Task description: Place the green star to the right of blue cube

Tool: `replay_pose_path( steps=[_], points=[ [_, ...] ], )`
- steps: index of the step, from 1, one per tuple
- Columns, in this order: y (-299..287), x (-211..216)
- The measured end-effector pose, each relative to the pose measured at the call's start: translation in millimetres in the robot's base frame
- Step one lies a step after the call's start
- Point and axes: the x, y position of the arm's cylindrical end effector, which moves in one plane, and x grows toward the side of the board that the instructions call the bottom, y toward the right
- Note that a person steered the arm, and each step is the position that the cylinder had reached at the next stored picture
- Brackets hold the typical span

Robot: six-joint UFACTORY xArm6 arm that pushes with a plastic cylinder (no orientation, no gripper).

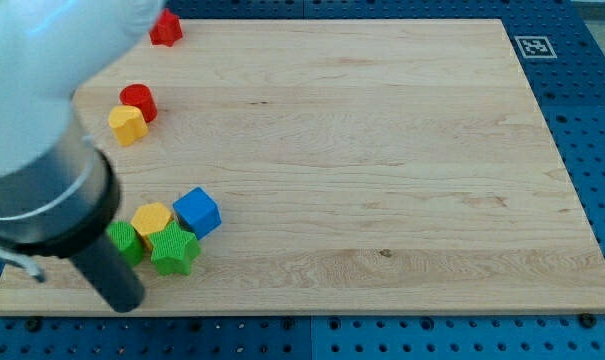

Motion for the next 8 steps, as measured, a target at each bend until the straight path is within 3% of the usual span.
replay_pose_path(
  steps=[3, 8],
  points=[
    [-10, -23],
    [115, -52]
  ],
)
